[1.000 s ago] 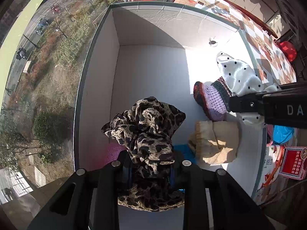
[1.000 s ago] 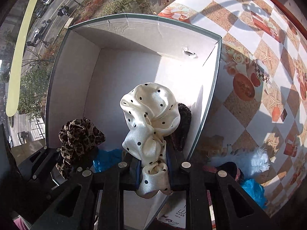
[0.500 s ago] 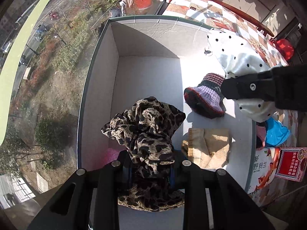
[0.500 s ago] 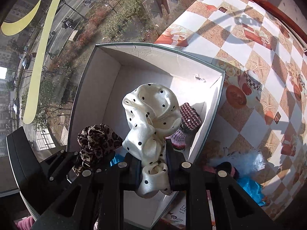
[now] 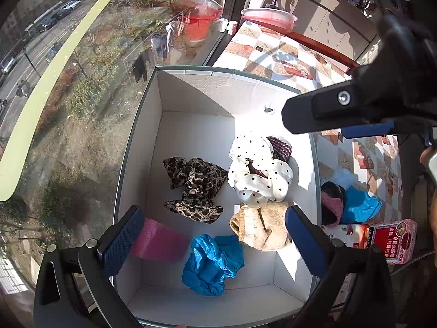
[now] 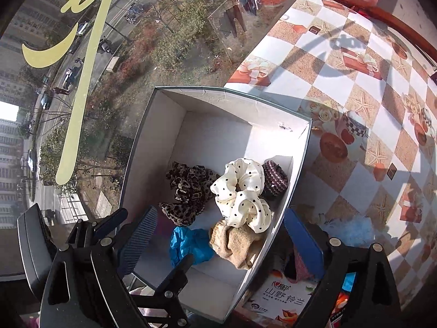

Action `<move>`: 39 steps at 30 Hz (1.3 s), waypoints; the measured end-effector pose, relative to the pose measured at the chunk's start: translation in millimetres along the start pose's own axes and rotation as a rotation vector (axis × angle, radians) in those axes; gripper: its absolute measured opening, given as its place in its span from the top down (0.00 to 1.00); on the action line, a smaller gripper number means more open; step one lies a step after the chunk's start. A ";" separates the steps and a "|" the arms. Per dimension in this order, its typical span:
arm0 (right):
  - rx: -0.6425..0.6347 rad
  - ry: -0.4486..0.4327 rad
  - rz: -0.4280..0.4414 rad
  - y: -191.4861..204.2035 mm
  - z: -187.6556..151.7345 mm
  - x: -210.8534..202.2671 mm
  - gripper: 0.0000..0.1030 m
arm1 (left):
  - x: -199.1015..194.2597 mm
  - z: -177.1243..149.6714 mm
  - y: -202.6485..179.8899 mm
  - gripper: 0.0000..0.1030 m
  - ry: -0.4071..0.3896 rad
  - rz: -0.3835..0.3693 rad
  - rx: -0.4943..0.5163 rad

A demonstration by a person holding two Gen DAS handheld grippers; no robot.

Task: Organize soft objects
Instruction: 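Move both grippers back from the box to the remaining items on the table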

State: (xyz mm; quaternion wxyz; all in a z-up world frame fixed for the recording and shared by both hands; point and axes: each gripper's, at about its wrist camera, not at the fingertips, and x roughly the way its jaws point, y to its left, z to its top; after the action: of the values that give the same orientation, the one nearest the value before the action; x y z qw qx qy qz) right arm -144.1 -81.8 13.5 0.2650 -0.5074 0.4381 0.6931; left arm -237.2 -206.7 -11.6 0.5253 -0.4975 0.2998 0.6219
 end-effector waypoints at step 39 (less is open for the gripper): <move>1.048 0.092 0.202 -367.7 -256.0 -34.1 0.01 | 135.2 -1.5 -286.3 0.05 0.474 0.005 0.865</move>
State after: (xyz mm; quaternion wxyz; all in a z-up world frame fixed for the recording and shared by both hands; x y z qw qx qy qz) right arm 286.9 -128.6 -105.0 0.3955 -0.2923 0.7833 0.3804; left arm 42.0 -83.1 -95.4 0.5994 -0.3610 0.6430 0.3114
